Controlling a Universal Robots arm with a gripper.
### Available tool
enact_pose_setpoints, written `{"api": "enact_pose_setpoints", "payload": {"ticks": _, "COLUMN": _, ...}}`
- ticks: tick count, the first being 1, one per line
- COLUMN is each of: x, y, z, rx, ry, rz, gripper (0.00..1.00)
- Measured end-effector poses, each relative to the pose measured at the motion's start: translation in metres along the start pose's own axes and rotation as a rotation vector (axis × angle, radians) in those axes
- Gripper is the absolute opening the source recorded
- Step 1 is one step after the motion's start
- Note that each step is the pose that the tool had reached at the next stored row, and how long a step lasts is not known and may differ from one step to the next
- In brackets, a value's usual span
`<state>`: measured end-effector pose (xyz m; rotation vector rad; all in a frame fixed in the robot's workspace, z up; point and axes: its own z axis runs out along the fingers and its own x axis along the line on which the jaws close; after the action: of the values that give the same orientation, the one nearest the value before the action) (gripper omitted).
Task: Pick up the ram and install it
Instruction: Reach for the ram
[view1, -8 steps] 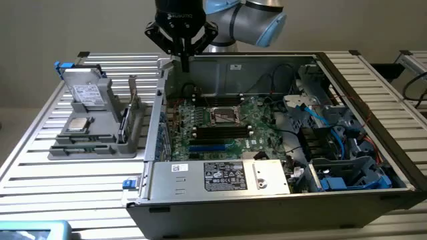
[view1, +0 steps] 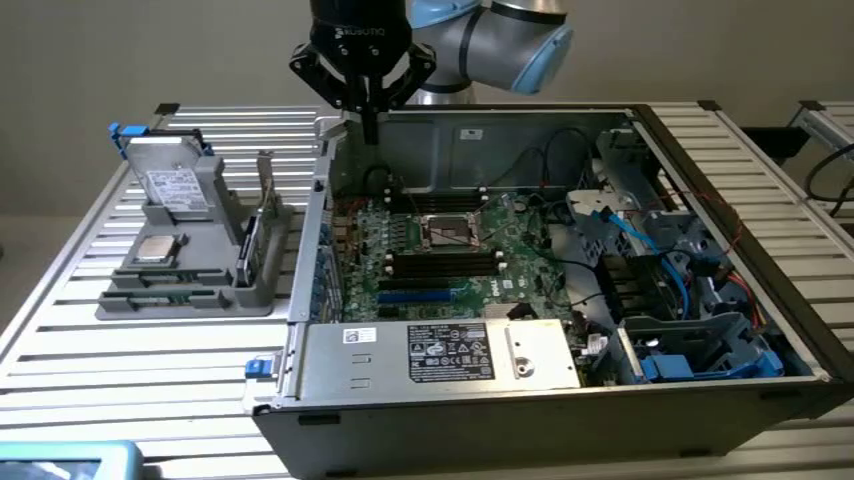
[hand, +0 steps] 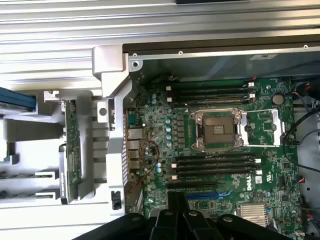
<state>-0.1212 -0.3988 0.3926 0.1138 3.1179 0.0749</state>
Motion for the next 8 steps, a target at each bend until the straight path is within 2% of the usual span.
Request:
{"api": "enact_pose_setpoints", "payload": {"ticks": 5, "x": 0.0004, "y": -0.0002, "z": 0.0, "rx": 0.0, "ry": -0.0003, "rz": 0.0, "gripper": 0.11}}
{"api": "enact_pose_setpoints", "payload": {"ticks": 8, "x": 0.0033, "y": -0.0033, "z": 0.0001, "rx": -0.0001, "ry": -0.0004, "rz": 0.0, "gripper": 0.11}}
